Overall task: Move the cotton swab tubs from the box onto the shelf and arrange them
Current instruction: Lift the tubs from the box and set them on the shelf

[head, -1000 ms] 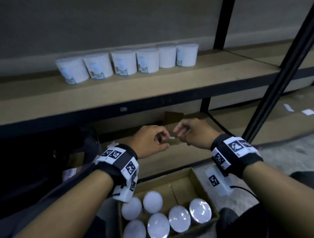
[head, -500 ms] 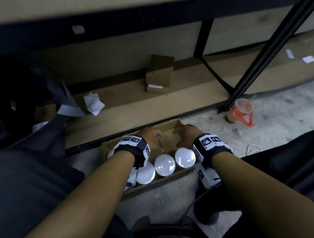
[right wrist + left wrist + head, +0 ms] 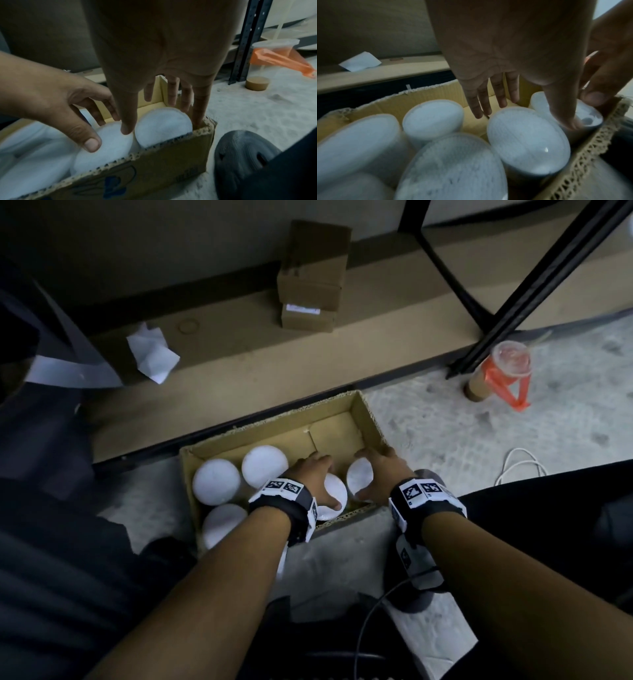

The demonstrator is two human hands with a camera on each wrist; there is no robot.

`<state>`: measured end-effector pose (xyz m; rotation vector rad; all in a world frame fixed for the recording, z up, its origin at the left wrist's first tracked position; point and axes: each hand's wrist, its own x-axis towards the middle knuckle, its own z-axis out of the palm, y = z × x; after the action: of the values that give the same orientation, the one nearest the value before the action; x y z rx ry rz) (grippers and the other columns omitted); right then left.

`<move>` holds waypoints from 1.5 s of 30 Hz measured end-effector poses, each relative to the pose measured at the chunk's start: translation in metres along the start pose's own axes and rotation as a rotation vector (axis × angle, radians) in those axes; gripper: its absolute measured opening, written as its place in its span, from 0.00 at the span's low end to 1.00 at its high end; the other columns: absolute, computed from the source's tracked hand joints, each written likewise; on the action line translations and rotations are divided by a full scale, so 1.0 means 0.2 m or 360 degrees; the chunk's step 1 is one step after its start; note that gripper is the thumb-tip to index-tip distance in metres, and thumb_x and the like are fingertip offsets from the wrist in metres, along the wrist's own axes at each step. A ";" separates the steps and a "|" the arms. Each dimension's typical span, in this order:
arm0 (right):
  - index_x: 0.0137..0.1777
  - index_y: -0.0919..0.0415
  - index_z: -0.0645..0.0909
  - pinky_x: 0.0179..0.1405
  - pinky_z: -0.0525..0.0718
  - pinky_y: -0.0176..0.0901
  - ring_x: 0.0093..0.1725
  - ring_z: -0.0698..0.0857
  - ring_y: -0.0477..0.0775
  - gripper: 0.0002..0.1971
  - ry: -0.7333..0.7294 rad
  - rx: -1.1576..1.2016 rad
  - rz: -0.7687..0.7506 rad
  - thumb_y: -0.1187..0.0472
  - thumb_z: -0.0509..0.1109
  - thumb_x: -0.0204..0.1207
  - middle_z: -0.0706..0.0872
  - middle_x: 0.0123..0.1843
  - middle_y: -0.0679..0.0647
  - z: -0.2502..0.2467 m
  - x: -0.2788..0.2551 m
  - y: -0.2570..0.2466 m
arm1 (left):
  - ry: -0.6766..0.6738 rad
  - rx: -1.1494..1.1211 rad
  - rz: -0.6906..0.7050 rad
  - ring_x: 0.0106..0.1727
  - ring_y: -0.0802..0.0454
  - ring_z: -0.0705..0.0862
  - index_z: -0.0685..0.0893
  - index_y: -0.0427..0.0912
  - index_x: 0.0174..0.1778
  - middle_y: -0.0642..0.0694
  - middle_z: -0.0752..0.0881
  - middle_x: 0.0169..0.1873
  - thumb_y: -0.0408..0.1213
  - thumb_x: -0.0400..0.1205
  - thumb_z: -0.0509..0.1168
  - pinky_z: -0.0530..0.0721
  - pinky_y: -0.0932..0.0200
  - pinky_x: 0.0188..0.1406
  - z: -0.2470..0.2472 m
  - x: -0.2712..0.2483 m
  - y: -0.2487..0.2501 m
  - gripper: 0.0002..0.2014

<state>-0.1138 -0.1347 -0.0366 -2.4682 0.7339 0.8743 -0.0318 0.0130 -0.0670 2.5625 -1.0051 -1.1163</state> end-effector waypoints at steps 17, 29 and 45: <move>0.73 0.48 0.69 0.56 0.83 0.61 0.71 0.71 0.67 0.47 0.0192 -0.0061 0.0005 0.46 0.87 0.54 0.65 0.77 0.60 0.11 0.08 0.04 | -0.0002 -0.0120 -0.0165 0.64 0.40 0.77 0.71 0.50 0.67 0.47 0.74 0.65 0.61 0.57 0.81 0.80 0.46 0.59 0.15 0.09 -0.03 0.45; 0.71 0.47 0.68 0.56 0.82 0.61 0.69 0.74 0.67 0.45 0.0177 -0.0043 0.0020 0.43 0.84 0.55 0.69 0.71 0.59 0.10 0.08 0.01 | 0.0020 -0.0153 -0.0140 0.59 0.42 0.80 0.73 0.52 0.61 0.48 0.77 0.59 0.62 0.55 0.78 0.82 0.47 0.57 0.10 0.07 0.00 0.40; 0.80 0.50 0.65 0.58 0.84 0.58 0.68 0.77 0.68 0.53 0.0259 -0.0038 0.0026 0.40 0.82 0.53 0.72 0.70 0.58 -0.36 -0.16 -0.14 | 0.0210 -0.0052 -0.0027 0.52 0.47 0.83 0.78 0.50 0.58 0.50 0.83 0.52 0.52 0.59 0.79 0.86 0.50 0.50 -0.43 -0.22 0.18 0.33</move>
<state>-0.0868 -0.1402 0.0421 -2.5808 0.8036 0.6975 -0.0120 0.0060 0.0331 2.5842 -0.9281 -0.9448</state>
